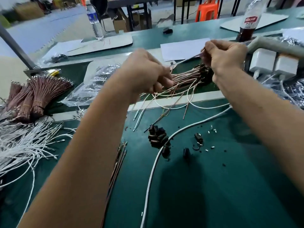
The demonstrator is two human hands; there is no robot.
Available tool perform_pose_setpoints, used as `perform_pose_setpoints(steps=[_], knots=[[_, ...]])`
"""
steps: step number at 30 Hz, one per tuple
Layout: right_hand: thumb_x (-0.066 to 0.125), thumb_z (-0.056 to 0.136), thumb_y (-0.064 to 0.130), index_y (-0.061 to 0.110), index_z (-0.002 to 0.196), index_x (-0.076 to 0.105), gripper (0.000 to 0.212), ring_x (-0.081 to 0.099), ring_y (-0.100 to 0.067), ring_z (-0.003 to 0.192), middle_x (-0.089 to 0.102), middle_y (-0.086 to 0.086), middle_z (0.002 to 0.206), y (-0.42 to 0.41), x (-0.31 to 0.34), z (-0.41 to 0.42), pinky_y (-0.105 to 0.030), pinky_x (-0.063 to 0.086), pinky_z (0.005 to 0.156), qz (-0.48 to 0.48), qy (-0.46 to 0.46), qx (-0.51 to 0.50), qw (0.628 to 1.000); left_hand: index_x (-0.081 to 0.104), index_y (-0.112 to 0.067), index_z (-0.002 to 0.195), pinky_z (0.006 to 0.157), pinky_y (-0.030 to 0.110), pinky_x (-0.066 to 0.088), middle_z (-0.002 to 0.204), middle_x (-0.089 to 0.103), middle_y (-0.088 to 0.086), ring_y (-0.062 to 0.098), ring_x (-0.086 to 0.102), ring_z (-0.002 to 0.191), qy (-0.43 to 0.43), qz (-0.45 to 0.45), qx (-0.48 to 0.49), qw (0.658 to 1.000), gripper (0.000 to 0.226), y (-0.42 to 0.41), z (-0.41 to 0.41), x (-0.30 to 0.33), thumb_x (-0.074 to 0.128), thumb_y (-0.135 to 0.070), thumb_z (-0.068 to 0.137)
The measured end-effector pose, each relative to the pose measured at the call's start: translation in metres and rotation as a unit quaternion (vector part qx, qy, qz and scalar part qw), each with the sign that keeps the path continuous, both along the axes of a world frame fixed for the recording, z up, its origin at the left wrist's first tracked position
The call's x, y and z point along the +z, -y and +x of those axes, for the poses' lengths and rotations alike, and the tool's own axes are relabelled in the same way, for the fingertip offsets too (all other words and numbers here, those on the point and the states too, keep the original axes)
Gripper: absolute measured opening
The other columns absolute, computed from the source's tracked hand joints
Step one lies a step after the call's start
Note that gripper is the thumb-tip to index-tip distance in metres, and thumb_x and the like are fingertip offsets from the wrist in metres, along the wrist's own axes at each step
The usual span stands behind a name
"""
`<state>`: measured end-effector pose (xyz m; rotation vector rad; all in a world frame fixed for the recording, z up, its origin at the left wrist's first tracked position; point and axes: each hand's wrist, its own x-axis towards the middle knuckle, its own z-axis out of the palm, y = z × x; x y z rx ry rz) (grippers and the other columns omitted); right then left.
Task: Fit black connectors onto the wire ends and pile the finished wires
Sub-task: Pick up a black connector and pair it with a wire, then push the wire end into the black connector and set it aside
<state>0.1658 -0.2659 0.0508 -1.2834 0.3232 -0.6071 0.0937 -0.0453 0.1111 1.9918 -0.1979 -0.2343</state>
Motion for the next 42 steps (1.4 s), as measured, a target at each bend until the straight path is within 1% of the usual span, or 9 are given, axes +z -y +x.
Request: perform_pose_setpoints(steps=[4,9,15,18,22,25,35,39,42], knots=[[0.078,0.089,0.007,0.016,0.078,0.074,0.016,0.071,-0.017,0.059,0.075,-0.008,0.071,0.016,-0.006,0.036,-0.032,0.062,0.061,-0.063,-0.031,-0.039,0.997,0.074,0.003,0.089,0.036,0.017,0.041,0.076,0.075,0.015,0.007,0.054,0.038,0.017,0.165,0.021,0.986,0.023,0.008,0.061,-0.012,0.063,-0.015,0.1],[0.085,0.084,0.011,0.013,0.077,0.058,0.028,0.067,-0.014,0.047,0.071,-0.011,0.068,0.037,-0.035,0.073,-0.03,0.057,0.052,-0.113,-0.09,-0.049,0.988,0.076,-0.012,0.105,0.094,0.041,0.056,0.105,0.074,0.01,0.029,0.069,0.101,0.114,0.337,0.057,0.933,0.024,0.018,0.113,-0.076,0.068,-0.032,0.096],[0.085,0.086,0.027,0.01,0.064,0.063,0.035,0.057,-0.005,0.033,0.069,-0.01,0.061,0.066,-0.067,0.094,-0.016,0.042,0.037,-0.304,-0.243,-0.002,0.921,0.073,-0.014,0.115,0.097,0.045,0.054,0.115,0.07,0.012,0.031,0.061,0.113,0.164,0.404,0.083,0.896,0.022,0.024,0.129,-0.113,0.063,-0.026,0.098],[0.086,0.084,0.025,0.014,0.068,0.062,0.03,0.065,-0.011,0.047,0.072,-0.013,0.069,0.067,-0.065,0.091,-0.023,0.055,0.052,-0.328,-0.255,-0.001,0.909,0.067,-0.016,0.124,0.104,0.047,0.046,0.126,0.064,0.013,0.035,0.047,0.129,0.199,0.449,0.097,0.866,0.04,0.026,0.119,-0.114,0.06,-0.046,0.098],[0.082,0.083,0.027,0.009,0.084,0.075,0.019,0.076,-0.03,0.081,0.076,-0.013,0.082,0.047,-0.048,0.063,-0.046,0.064,0.078,-0.37,-0.231,-0.026,0.9,0.074,-0.017,0.114,0.101,0.037,0.049,0.111,0.073,0.005,0.021,0.064,0.109,0.243,0.297,0.109,0.917,0.032,0.018,0.081,-0.108,0.067,-0.042,0.095],[0.081,0.088,0.021,0.013,0.082,0.073,0.012,0.074,-0.024,0.07,0.076,-0.007,0.071,0.01,-0.035,0.01,-0.034,0.06,0.059,-0.402,-0.197,0.131,0.884,0.079,-0.019,0.092,0.072,0.013,0.049,0.08,0.073,-0.009,-0.002,0.062,0.07,0.22,0.134,0.12,0.959,0.013,0.004,0.033,-0.112,0.074,-0.031,0.09],[0.089,0.068,0.054,0.024,0.074,0.071,0.035,0.063,-0.002,0.058,0.07,0.007,0.064,-0.051,-0.037,-0.154,-0.022,0.05,0.056,-0.67,-0.24,0.331,0.62,0.078,-0.017,0.091,0.078,0.036,0.052,0.085,0.072,-0.002,0.015,0.064,0.078,0.317,0.089,0.08,0.941,0.006,-0.015,-0.069,-0.143,0.076,-0.021,0.087],[0.089,0.075,0.03,0.019,0.082,0.073,0.02,0.072,-0.014,0.064,0.072,0.004,0.07,-0.056,-0.04,-0.165,-0.03,0.06,0.067,-0.657,-0.218,0.317,0.649,0.077,-0.014,0.091,0.072,0.034,0.052,0.082,0.071,-0.002,0.013,0.063,0.073,0.353,0.054,0.066,0.932,0.007,-0.015,-0.089,-0.146,0.074,-0.021,0.09],[0.081,0.083,0.011,0.018,0.089,0.077,0.01,0.07,-0.006,0.056,0.073,0.002,0.067,-0.057,-0.036,-0.168,-0.021,0.055,0.059,-0.574,-0.106,0.317,0.748,0.077,-0.014,0.098,0.065,0.033,0.057,0.076,0.074,-0.002,0.012,0.069,0.066,0.274,-0.009,0.065,0.959,0.016,-0.017,-0.099,-0.149,0.077,-0.028,0.09]])
